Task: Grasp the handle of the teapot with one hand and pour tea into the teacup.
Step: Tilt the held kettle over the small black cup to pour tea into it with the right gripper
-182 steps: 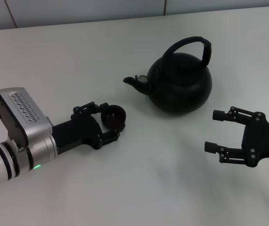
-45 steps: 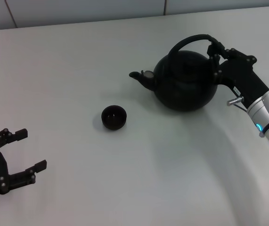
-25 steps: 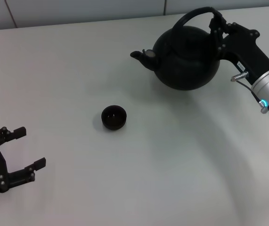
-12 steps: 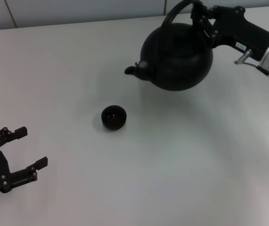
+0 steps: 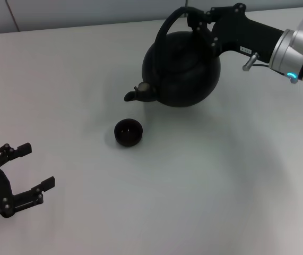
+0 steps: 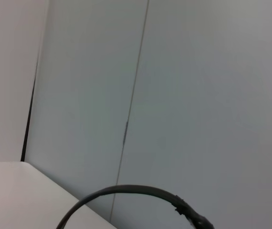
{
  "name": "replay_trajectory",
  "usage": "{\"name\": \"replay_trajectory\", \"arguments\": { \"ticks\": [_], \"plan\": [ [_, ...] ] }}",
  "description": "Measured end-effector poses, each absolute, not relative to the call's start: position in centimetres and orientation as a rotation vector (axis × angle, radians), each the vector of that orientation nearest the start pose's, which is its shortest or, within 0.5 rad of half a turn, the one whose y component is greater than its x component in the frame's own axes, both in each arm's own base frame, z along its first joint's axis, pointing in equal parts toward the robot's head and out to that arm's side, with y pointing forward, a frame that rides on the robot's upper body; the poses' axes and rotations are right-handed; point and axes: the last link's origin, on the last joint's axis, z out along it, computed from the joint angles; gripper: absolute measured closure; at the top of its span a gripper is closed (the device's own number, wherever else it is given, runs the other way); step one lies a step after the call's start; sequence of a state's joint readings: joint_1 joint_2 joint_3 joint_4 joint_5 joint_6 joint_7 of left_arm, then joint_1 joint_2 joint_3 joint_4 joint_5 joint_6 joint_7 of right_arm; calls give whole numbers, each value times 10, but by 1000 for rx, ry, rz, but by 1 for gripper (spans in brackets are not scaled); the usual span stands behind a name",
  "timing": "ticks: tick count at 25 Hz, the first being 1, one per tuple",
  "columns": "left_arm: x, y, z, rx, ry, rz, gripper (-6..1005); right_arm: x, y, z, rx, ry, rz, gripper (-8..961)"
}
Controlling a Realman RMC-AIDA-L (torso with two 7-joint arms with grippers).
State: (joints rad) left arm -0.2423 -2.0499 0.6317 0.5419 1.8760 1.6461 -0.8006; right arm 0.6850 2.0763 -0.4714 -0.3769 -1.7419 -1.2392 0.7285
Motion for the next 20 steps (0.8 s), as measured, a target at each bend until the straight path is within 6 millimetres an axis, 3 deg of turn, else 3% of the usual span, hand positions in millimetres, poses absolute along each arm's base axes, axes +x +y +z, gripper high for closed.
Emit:
{"name": "replay_trajectory", "arguments": {
  "ticks": [10,20],
  "plan": [
    [-338,238,9,-2540,-292,-698,137,244,399,0,-2266,107,680,874],
    [-338,238,8,-2540,-292,-699,137,239,400,-1,-2252,-90,610,875]
  ]
}}
